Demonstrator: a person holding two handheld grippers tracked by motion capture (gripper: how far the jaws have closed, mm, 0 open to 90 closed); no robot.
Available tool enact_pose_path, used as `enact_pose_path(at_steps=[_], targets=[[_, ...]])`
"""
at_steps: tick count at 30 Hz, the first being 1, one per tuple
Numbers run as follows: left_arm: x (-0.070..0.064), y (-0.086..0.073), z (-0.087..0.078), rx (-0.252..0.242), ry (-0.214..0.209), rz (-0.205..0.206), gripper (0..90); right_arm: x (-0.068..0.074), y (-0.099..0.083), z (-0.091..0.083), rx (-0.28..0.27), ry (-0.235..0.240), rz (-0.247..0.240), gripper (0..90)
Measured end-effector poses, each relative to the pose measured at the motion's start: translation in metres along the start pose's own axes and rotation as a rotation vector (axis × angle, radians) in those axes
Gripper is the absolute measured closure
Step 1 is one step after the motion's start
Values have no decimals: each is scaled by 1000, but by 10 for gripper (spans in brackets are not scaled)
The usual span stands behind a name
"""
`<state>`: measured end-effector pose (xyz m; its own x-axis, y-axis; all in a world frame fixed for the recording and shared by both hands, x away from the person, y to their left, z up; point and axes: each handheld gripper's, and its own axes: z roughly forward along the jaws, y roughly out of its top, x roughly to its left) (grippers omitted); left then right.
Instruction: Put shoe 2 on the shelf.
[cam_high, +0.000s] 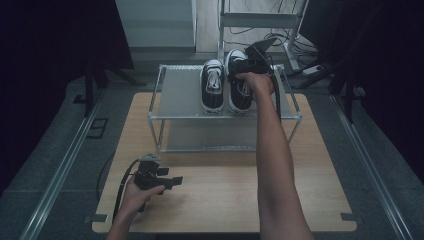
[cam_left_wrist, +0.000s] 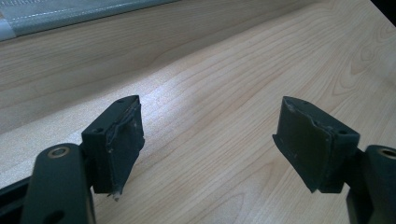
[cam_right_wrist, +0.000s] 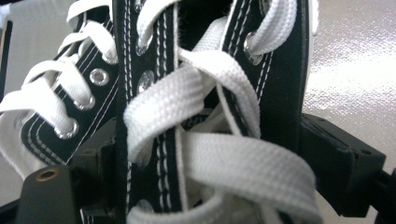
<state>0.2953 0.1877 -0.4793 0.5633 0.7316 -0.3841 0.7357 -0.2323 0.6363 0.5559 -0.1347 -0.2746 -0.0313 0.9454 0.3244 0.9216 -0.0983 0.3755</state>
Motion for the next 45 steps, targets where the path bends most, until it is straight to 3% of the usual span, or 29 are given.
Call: enact_pose_path(at_steps=[7, 16, 21, 31, 38, 41, 45], targets=[[2, 0, -1, -6, 2, -4, 232, -3, 2, 7, 14, -37, 24, 158], [2, 0, 0, -3, 1, -8, 232, -4, 3, 9, 9, -39, 64, 157], [1, 0, 1, 3, 1, -5, 232, -3, 3, 11, 31, -28, 81, 156], [2, -1, 1, 0, 2, -6, 233, -3, 5, 19, 66, -54, 87, 139], [2, -1, 2, 4, 4, -7, 233, 0, 6, 22, 81, -71, 56, 121], [2, -1, 2, 3, 4, -6, 233, 1, 5, 17, 30, -76, 25, 133], [3, -1, 1, 1, 7, -7, 232, 1, 3, 7, -19, -46, -9, 140]])
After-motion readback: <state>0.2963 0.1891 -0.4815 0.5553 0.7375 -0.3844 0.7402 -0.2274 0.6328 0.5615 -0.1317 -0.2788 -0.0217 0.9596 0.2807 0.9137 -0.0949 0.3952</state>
